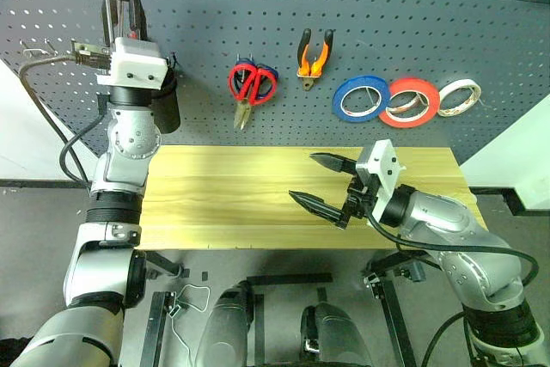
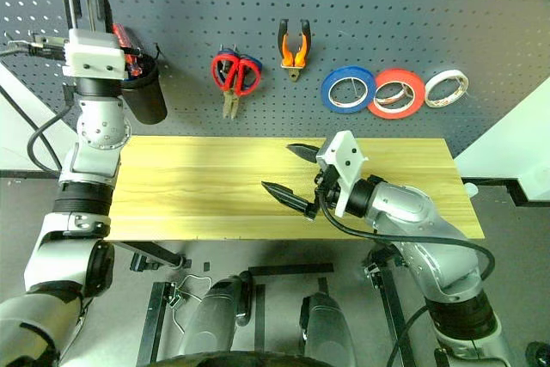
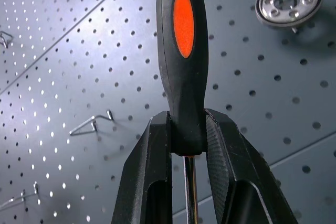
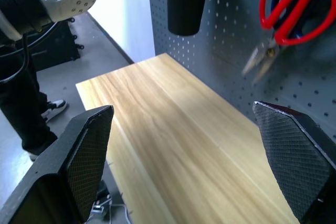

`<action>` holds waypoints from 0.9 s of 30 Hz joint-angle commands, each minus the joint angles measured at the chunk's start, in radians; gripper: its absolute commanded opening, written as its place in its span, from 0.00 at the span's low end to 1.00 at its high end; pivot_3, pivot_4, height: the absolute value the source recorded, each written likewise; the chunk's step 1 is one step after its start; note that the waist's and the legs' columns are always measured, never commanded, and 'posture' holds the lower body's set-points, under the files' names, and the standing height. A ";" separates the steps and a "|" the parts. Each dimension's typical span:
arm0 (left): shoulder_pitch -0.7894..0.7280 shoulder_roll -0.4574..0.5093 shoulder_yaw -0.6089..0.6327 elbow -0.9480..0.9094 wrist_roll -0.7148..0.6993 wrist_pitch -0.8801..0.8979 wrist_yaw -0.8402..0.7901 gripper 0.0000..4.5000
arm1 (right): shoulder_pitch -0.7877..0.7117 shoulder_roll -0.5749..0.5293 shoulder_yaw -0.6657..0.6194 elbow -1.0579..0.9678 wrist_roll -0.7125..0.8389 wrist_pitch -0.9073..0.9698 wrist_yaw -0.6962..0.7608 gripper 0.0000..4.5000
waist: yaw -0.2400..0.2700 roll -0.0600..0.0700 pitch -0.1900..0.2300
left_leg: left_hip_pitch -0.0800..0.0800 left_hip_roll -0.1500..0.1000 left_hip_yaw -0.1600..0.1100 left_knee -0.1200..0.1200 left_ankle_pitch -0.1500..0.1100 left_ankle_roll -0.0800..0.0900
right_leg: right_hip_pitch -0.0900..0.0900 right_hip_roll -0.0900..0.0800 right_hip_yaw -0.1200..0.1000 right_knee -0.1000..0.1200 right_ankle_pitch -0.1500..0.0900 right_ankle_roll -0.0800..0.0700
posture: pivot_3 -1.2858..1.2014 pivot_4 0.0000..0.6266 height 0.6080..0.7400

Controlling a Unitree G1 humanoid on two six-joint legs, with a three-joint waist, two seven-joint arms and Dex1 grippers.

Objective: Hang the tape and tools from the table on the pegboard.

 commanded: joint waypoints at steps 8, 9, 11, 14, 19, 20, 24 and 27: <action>-0.006 0.021 0.027 -0.018 -0.014 0.006 0.020 0.12 | 0.078 -0.087 -0.134 -0.142 0.112 0.092 -0.020 1.00 | -0.003 -0.001 0.040 | 0.000 0.000 0.000 0.000 -0.001 0.001 | -0.001 -0.002 0.001 0.000 0.000 0.000 | 0.51 0.50 0.80; -0.006 0.017 0.026 -0.011 -0.016 0.006 0.023 0.12 | 0.086 -0.094 -0.142 -0.147 0.117 0.100 -0.025 1.00 | -0.004 -0.001 0.044 | 0.000 0.000 0.001 0.000 -0.001 0.001 | -0.001 -0.002 0.002 0.000 0.000 0.000 | 0.51 0.52 0.80; 0.000 0.009 0.026 -0.014 -0.021 0.012 0.024 0.12 | 0.107 -0.109 -0.165 -0.167 0.139 0.116 -0.032 1.00 | -0.006 -0.001 0.053 | 0.000 0.000 0.000 0.000 -0.001 0.001 | -0.001 -0.002 0.002 0.000 0.000 0.000 | 0.51 0.53 0.80; 0.009 -0.002 0.030 -0.027 -0.026 0.018 0.031 0.12 | 0.140 -0.124 -0.188 -0.194 0.165 0.135 -0.040 1.00 | -0.012 0.000 0.057 | -0.001 0.000 0.001 0.000 -0.001 0.002 | -0.001 -0.003 0.002 -0.001 0.000 0.000 | 0.50 0.54 0.80; 0.013 0.007 0.036 -0.034 -0.036 0.018 0.027 0.28 | 0.150 -0.136 -0.196 -0.198 0.182 0.145 -0.054 1.00 | -0.035 -0.002 0.067 | -0.001 0.000 0.001 0.000 -0.002 0.003 | -0.001 -0.003 0.002 -0.002 0.000 0.000 | 0.50 0.54 0.80; 0.011 0.010 0.038 -0.032 -0.037 0.021 0.030 0.34 | 0.150 -0.137 -0.195 -0.197 0.183 0.147 -0.056 1.00 | -0.037 -0.002 0.068 | -0.001 0.000 0.001 0.000 -0.002 0.003 | -0.001 -0.003 0.002 -0.002 0.000 0.000 | 0.50 0.54 0.80; 0.005 0.012 0.044 -0.032 -0.033 0.027 0.044 0.64 | 0.149 -0.144 -0.195 -0.195 0.188 0.150 -0.063 1.00 | -0.048 -0.002 0.074 | -0.001 0.000 0.001 -0.001 -0.002 0.003 | -0.001 -0.003 0.002 -0.002 0.000 0.000 | 0.50 0.54 0.80; 0.005 0.004 0.047 -0.045 -0.030 0.023 0.053 0.87 | 0.148 -0.151 -0.199 -0.190 0.191 0.150 -0.064 1.00 | -0.052 -0.002 0.079 | -0.001 0.000 0.001 0.000 -0.002 0.003 | -0.001 -0.003 0.002 -0.002 0.000 0.000 | 0.50 0.54 0.80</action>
